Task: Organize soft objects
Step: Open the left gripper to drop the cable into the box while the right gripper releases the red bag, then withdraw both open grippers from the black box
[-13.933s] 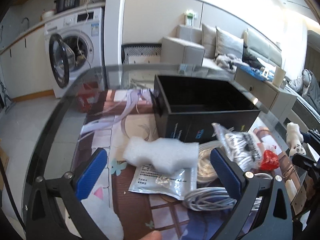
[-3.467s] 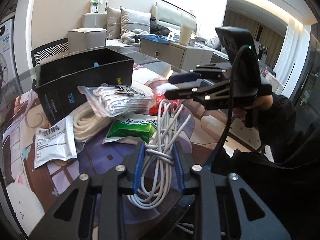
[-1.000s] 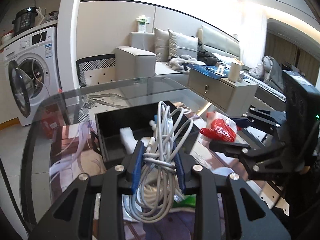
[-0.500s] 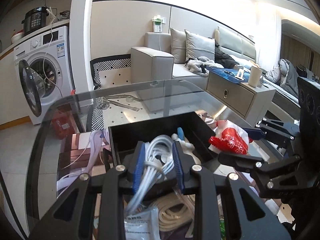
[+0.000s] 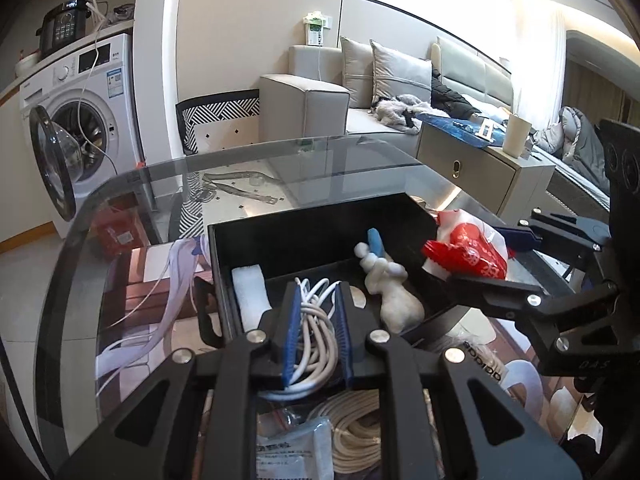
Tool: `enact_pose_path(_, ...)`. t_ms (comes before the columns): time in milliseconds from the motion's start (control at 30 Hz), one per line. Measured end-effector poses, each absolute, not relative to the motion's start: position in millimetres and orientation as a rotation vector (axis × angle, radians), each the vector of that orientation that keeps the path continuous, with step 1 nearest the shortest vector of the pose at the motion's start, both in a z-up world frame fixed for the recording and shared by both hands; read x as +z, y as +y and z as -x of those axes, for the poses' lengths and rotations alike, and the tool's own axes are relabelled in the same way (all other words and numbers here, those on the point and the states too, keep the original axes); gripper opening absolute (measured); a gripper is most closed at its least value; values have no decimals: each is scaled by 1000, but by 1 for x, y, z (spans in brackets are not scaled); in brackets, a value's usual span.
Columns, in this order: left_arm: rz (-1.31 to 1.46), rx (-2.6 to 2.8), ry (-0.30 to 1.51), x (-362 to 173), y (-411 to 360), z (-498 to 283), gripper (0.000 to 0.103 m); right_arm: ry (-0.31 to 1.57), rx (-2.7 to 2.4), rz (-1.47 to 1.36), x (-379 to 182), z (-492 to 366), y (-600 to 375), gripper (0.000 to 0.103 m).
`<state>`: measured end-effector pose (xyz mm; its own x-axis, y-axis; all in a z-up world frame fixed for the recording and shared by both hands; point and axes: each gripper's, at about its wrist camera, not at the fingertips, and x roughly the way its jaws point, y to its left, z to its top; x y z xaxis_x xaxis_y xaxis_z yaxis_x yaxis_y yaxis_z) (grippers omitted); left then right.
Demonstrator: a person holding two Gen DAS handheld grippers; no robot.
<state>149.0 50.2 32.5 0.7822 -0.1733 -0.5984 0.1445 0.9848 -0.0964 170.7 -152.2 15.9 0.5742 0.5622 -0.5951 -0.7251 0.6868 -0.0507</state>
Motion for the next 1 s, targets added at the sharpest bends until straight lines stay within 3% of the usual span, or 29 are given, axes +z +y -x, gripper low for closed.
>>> enact_pose_path(33,48,-170,651,33,51,-149,19,582,770,309,15,-173,-149,51)
enact_pose_path(133,50,-150,647,35,54,-148,48,574,760,318,14,-177,-144,63)
enact_pose_path(233,46,-142,638,39,55,-143,51,572,745,321,14,-178,-145,68)
enact_pose_path(367,29,-133,638,42,55,-137,56,555,734,311,16,-176,-155,86)
enact_pose_path(433,26,-127,635,42,57,-133,72,547,721,318,18,-173,-160,86)
enact_pose_path(467,28,-120,631,43,58,-131,90,548,717,318,19,-173,-160,87)
enact_pose_path(500,31,-107,620,44,59,-128,101,549,714,316,19,-172,-161,88)
enact_pose_path(667,37,-85,612,45,63,-117,103,549,699,269,21,-164,-174,102)
enact_pose_path(1000,50,-55,618,38,72,-92,103,616,705,192,11,-145,-197,103)
